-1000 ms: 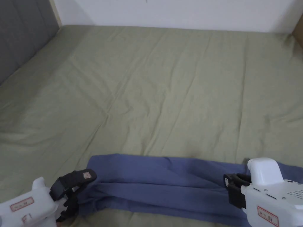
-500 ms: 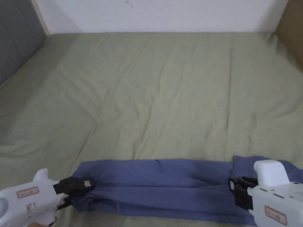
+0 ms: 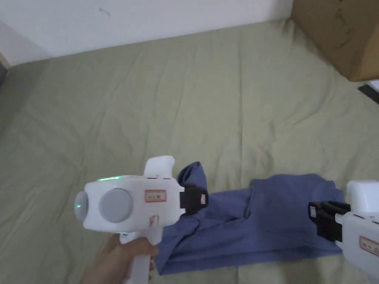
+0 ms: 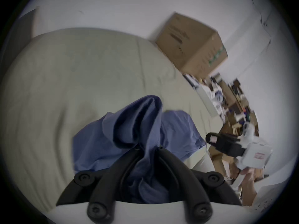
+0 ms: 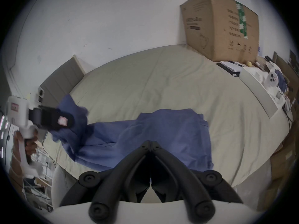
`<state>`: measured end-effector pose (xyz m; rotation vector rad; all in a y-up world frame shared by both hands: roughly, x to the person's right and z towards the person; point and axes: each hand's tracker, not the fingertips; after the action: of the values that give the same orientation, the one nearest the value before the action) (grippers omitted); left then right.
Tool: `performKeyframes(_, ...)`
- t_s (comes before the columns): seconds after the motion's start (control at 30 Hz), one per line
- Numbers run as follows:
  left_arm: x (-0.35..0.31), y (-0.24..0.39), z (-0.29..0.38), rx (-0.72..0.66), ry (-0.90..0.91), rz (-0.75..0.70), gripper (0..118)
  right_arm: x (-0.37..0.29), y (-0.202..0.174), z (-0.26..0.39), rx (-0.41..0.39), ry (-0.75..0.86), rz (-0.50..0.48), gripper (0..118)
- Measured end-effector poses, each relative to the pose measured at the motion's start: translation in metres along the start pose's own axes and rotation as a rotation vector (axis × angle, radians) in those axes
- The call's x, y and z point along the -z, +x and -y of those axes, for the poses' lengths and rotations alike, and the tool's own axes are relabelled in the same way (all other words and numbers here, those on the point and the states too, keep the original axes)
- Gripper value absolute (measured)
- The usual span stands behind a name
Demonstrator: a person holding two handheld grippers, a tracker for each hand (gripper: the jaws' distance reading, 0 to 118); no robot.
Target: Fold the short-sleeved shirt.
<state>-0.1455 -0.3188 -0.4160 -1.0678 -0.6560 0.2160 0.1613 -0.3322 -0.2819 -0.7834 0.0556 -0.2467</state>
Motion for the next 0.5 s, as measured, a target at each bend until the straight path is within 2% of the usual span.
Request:
performKeyframes(0.07,0.037,0.01,0.001,0.032,-0.055,-0.023,9,-0.004,0.009,0.002,0.035,0.006,0.003,0)
performKeyframes(0.1,0.055,0.012,0.001,0.035,-0.098,-0.021,17,-0.005,0.013,0.003,0.048,0.007,0.003,0)
performKeyframes(0.13,0.067,0.013,0.001,0.026,-0.131,-0.022,36,-0.006,0.014,0.004,0.056,0.006,0.007,0)
performKeyframes(0.17,0.076,0.013,0.003,0.006,-0.16,-0.028,72,-0.007,0.016,0.004,0.058,0.004,0.013,0)
performKeyframes(0.2,0.082,0.013,0.004,0.013,-0.19,-0.026,94,-0.007,0.017,0.005,0.056,0.003,0.021,0)
performKeyframes(0.23,0.082,0.014,0.005,0.014,-0.18,-0.024,102,-0.007,0.017,0.005,0.056,0.002,0.029,0)
performKeyframes(0.37,0.044,0.007,0.0,-0.001,-0.084,-0.009,102,-0.005,0.018,0.005,0.072,0.0,0.023,0)
performKeyframes(0.43,0.02,-0.007,-0.005,-0.015,-0.044,0.02,95,-0.001,0.016,0.004,0.078,-0.003,0.012,0)
performKeyframes(0.47,0.009,-0.013,-0.006,-0.035,-0.015,0.013,70,-0.001,0.014,0.004,0.076,-0.003,0.007,0)
performKeyframes(0.5,0.0,-0.019,-0.007,-0.053,0.01,-0.015,37,0.0,0.012,0.004,0.074,-0.004,0.003,0)
